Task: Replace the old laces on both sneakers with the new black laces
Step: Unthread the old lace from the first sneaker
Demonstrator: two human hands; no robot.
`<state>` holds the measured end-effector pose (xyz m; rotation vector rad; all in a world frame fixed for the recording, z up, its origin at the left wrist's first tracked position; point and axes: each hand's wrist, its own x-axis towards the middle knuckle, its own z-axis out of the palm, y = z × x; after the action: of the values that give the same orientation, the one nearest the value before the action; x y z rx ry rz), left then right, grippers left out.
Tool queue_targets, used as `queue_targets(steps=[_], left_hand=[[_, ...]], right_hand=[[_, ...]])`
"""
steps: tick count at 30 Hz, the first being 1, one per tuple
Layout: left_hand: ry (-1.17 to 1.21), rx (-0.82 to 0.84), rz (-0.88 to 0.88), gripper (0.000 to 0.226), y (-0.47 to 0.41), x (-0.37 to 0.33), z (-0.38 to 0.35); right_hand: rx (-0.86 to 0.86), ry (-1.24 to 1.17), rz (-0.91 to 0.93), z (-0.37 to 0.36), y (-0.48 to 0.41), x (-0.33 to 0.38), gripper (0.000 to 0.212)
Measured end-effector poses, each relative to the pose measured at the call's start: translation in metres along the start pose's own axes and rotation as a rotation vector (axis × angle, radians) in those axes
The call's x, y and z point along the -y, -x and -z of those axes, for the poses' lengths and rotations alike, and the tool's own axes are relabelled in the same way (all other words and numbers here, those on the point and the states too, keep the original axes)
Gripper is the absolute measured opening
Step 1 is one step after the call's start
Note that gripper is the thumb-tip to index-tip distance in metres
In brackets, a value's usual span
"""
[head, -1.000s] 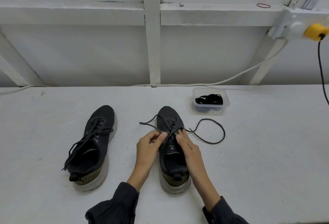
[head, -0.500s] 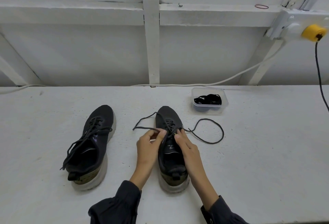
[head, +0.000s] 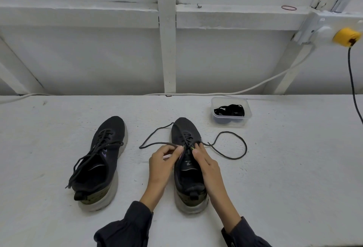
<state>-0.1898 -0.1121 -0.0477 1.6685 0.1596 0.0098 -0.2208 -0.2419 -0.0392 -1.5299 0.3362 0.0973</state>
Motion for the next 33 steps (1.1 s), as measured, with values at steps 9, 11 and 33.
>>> queue_targets(steps=[9, 11, 33], left_hand=[[0.193, -0.156, 0.047, 0.025, -0.012, -0.007, 0.008], [0.231, -0.165, 0.124, 0.034, -0.009, -0.005, 0.01], [-0.152, 0.235, -0.106, 0.06, 0.021, 0.011, -0.006]], right_hand=[[-0.007, 0.009, -0.006, 0.002, -0.001, -0.001, 0.048], [-0.042, 0.034, -0.012, 0.005, -0.004, 0.002, 0.046], [-0.095, 0.987, 0.416, 0.014, -0.051, 0.03, 0.017]])
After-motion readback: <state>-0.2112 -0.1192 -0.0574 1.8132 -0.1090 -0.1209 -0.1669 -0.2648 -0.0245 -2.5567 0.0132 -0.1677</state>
